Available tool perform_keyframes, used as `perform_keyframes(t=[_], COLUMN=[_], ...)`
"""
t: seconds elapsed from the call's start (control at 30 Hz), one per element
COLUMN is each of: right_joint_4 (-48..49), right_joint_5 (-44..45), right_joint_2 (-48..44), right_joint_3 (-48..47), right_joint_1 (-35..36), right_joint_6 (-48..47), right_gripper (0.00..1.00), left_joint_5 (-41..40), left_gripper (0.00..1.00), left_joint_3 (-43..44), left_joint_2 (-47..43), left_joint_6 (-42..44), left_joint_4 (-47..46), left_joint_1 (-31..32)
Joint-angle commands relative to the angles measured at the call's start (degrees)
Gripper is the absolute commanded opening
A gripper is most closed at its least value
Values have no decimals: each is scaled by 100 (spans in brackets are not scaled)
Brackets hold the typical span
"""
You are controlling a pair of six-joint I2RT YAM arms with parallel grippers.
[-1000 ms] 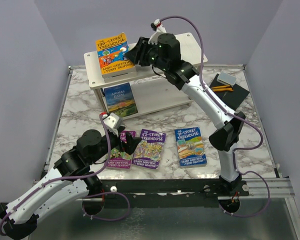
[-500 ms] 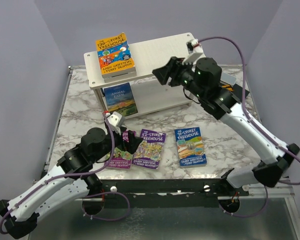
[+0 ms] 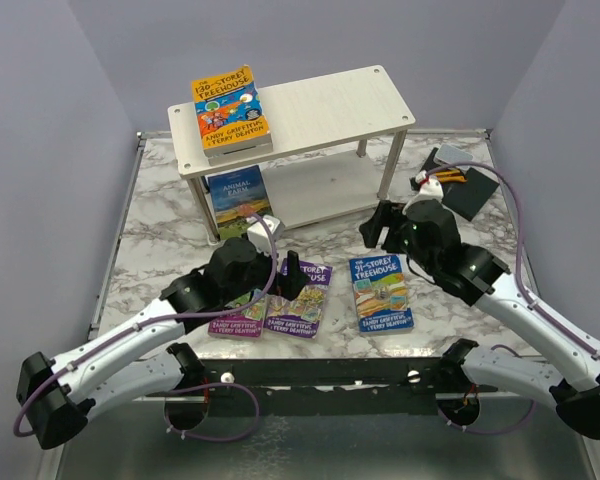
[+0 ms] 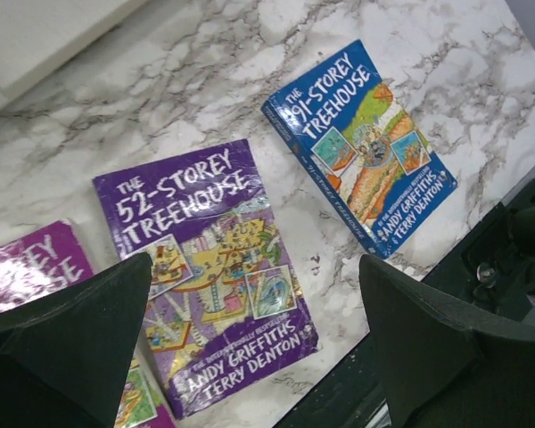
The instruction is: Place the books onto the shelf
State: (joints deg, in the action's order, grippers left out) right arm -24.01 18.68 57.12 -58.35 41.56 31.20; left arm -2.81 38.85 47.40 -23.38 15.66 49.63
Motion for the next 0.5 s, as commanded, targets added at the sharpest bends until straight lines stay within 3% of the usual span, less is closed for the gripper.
perform_keyframes(t=[0.0,0.2,0.47], right_joint_4=[-899,-1221,-1205], right_joint_5=[525,272,-42], right_joint_2=[-283,-186,-33], right_joint_3=[765,1633,2314], right_joint_1=[-4,-208,-641], right_joint_6=[841,1804,2239], right_gripper=[78,82,85], left_joint_5=[776,1339,1105], left_gripper=[99,99,99], left_joint_3=[-16,-285,1], left_joint_2=[551,1492,3073], left_joint_6=[-454,-1113,-1651], left_joint_4=[-726,-1883,-2759], left_joint_1=[21,179,709])
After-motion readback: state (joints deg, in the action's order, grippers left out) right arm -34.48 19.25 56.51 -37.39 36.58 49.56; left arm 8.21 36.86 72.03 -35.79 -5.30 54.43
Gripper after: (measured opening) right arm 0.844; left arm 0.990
